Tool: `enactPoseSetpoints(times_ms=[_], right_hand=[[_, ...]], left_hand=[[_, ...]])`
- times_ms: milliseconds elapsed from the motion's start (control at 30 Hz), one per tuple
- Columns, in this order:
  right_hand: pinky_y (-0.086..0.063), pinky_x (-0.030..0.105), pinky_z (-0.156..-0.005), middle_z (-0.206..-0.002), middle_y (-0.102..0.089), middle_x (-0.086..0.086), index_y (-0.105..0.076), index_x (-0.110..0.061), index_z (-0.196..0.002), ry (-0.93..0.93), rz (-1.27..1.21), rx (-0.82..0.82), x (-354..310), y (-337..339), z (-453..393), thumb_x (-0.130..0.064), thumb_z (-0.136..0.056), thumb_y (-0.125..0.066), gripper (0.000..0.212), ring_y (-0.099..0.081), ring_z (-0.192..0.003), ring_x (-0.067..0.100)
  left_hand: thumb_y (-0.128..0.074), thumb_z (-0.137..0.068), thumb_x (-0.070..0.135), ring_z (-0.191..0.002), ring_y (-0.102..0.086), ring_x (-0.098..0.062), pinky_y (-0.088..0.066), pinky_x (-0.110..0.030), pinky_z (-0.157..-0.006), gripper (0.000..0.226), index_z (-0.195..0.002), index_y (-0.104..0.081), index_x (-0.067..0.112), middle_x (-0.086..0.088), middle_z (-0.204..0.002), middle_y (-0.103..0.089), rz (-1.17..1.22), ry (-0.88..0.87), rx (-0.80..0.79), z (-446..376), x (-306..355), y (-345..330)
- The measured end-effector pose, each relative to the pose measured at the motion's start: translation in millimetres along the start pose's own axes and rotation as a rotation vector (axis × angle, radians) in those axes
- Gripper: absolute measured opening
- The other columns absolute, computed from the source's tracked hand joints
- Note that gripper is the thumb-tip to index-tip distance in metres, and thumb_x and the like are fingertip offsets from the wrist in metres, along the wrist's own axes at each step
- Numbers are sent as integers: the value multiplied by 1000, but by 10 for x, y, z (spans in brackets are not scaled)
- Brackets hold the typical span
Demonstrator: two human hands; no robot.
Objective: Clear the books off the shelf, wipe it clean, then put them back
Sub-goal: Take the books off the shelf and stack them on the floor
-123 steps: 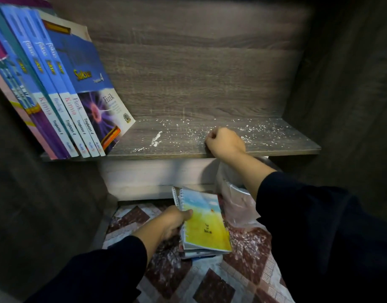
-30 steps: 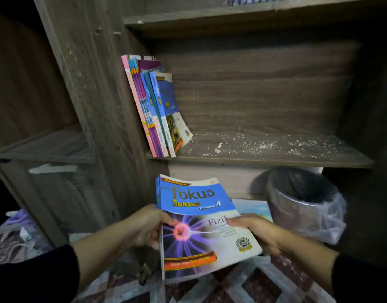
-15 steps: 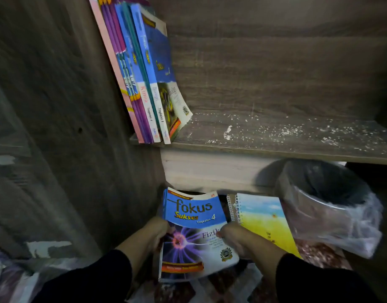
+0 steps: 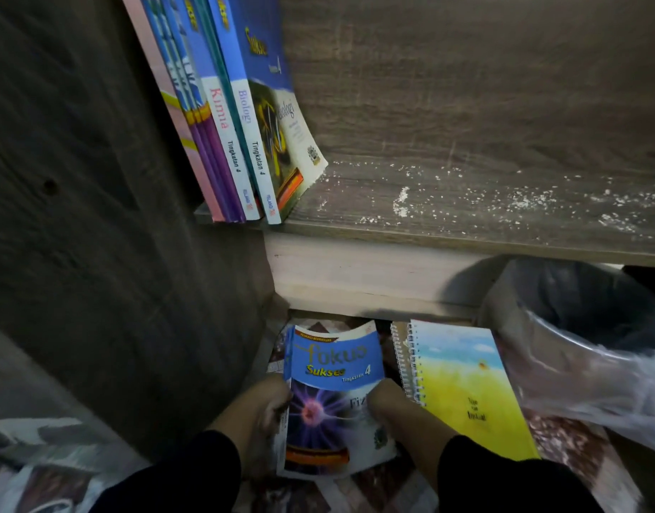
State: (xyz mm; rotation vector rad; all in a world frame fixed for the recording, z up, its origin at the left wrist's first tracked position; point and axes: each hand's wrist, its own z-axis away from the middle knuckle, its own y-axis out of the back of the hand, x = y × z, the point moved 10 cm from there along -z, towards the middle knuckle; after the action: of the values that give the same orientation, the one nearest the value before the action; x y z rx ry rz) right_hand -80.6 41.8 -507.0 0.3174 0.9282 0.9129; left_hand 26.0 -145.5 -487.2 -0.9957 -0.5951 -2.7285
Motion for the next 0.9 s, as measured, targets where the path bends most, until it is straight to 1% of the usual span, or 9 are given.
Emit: enactPoseSetpoints(times_ms=[100,167,233,367,467,533,600,733,900], right_hand=[[-39,23,-64,-106,-57,16,-51,7,-118,37,-87,26,-72,73,30,4,-95,-40,26,-47,-90,18],[-49,26,-58,-106,-57,9,-46,0,-122,104,-155,36,-159,113,89,3,-90,-46,32,-55,-89,21],[-56,34,-70,-108,-65,10,-50,-7,-124,181,-216,39,-264,176,160,1,-84,-51,40,-64,-91,26],[-55,35,-76,-109,-67,12,-58,-7,-117,307,-194,16,-477,317,400,2,-80,-53,38,-67,-95,28],[-59,40,-69,-96,-67,13,-61,-7,-108,326,-272,42,-617,544,652,1,-77,-57,33,-68,-79,24],[-50,26,-46,-73,-60,6,-60,-10,-90,398,-327,43,-825,754,952,4,-82,-56,16,-60,-51,8],[-36,11,-34,-61,-52,0,-58,-14,-76,474,-380,31,-1078,976,1204,4,-88,-54,22,-50,-34,-2],[-41,17,-49,-74,-62,0,-61,-19,-76,638,-456,46,-1623,1406,1657,2,-90,-48,28,-55,-63,10],[-48,23,-65,-87,-66,4,-69,-7,-100,831,-446,85,-2325,1619,2055,4,-92,-48,25,-60,-82,18]], left_hand=[[-34,-97,-3,-38,-50,-15,-38,-21,-38,32,-73,-52,10,-10,-65,-49,5,-21,4,90,36,22],[-38,-97,4,-47,-47,-13,-33,-19,-45,26,-78,-52,15,-8,-75,-51,54,-59,-8,165,161,14],[-45,-96,8,-55,-47,-13,-35,-21,-52,17,-83,-53,15,-5,-76,-52,30,-82,-3,291,319,33],[-48,-89,-2,-53,-55,-21,-43,-15,-37,13,-82,-53,7,-11,-71,-53,-35,-175,121,636,750,260],[-50,-91,10,-94,-67,-33,-55,-28,-73,17,-89,-66,2,-16,-99,-68,-189,-340,416,1126,1231,716],[-48,-92,16,-103,-64,-32,-50,-31,-81,24,-102,-68,7,-13,-108,-68,-213,-447,629,1677,1554,1042],[-47,-92,15,-104,-61,-32,-49,-32,-84,23,-106,-65,11,-12,-112,-66,-188,-613,756,2213,1894,1248],[-43,-94,6,-108,-58,-32,-45,-30,-83,30,-118,-61,5,-16,-120,-61,-138,-882,877,2892,2409,1418],[-43,-91,5,-99,-59,-33,-47,-34,-76,25,-109,-59,3,-18,-114,-60,-85,-912,940,2878,2567,1475]])
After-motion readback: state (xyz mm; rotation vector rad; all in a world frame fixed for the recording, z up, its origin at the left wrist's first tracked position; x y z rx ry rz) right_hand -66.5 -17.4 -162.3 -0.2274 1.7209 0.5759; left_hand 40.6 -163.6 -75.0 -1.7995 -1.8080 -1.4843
